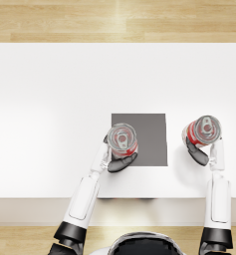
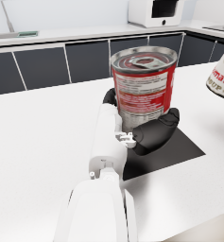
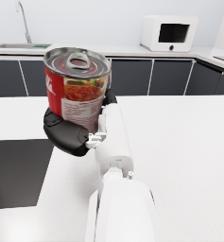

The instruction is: Pick up the red can on the left and place it in the middle, then pick up the red can on the right and place it on top of the can in the middle

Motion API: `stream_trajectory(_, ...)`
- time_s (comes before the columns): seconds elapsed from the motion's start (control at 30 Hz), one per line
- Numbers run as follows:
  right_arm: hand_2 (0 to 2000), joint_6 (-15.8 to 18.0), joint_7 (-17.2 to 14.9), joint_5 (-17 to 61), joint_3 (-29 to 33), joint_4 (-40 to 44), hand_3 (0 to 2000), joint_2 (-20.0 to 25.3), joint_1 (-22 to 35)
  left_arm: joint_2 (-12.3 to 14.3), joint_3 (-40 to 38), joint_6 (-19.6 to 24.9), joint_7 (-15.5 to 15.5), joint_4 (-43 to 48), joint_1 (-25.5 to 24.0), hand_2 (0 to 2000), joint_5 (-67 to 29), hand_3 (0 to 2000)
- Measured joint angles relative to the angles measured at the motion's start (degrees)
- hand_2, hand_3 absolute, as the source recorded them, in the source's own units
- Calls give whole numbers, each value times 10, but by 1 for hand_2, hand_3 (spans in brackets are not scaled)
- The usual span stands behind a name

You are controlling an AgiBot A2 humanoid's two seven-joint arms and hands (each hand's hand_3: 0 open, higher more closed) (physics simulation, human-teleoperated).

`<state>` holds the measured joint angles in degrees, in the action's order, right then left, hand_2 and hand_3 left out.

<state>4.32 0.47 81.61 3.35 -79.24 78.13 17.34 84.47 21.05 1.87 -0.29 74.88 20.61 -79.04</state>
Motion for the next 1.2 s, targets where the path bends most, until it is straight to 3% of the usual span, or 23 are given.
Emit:
stream_trajectory(0.13, 2000, -3, -1, 0, -13, -35, 1520, 3, 0, 27, 32, 1, -8, -66, 40, 2000, 0, 1520)
stream_trajectory(0.2, 2000, 1, -1, 0, -21, -52, 1520, 5, -4, 38, 46, -1, -71, -106, 56, 2000, 0, 1520)
stream_trajectory(0.23, 2000, 1, -1, 0, -25, -59, 1520, 6, -5, 25, 87, -2, -96, -125, 75, 2000, 0, 1520)
stream_trajectory(0.33, 2000, 0, -1, 0, -33, -78, 1520, 8, -9, 39, 93, -1, -137, -182, 92, 2000, 0, 1520)
stream_trajectory(0.53, 2000, -4, -1, 0, -48, -103, 1520, 13, -6, 34, 181, 1, -161, -304, 146, 2000, 0, 1520)
stream_trajectory(0.63, 2000, -4, -1, 0, -56, -111, 1520, 17, -1, 42, 185, 15, -183, -342, 162, 2000, 1, 1520)
stream_trajectory(0.67, 2000, -2, -1, 0, -58, -115, 1520, 18, 0, 43, 184, 18, -189, -347, 163, 639, 1, 1193)
stream_trajectory(0.7, 2000, 2, -1, 0, -61, -117, 1520, 19, 1, 45, 182, 21, -192, -351, 163, 0, 0, 867)
stream_trajectory(0.77, 2000, 7, -2, 0, -65, -125, 1520, 20, 2, 44, 179, 15, -194, -345, 157, 0, 0, 213)
stream_trajectory(0.8, 2000, 9, -1, 0, -67, -129, 1520, 21, 2, 42, 177, 5, -195, -338, 152, 0, 0, 0)
stream_trajectory(0.87, 2000, 12, -2, 0, -73, -138, 1520, 23, 4, 36, 171, -6, -196, -309, 139, 0, 0, 0)
stream_trajectory(0.93, 2000, 13, -2, 0, -84, -142, 1520, 27, 12, 21, 160, -12, -181, -248, 115, 0, 0, 0)
stream_trajectory(1.0, 2000, 9, -2, 0, -100, -146, 1520, 33, 25, -5, 142, -16, -108, -151, 75, 0, 0, 0)
stream_trajectory(1.07, 2000, 18, -11, 0, -117, -147, 1520, 40, 40, -35, 114, -17, -54, -46, 29, 0, 0, 0)
stream_trajectory(1.13, 2000, 27, -90, 0, -133, -145, 1520, 48, 55, -61, 75, -18, -26, 42, -13, 0, 0, 0)
stream_trajectory(1.2, 2000, 30, -145, 0, -147, -136, 1520, 56, 70, -79, 31, -18, -12, 102, -45, 0, 0, 0)
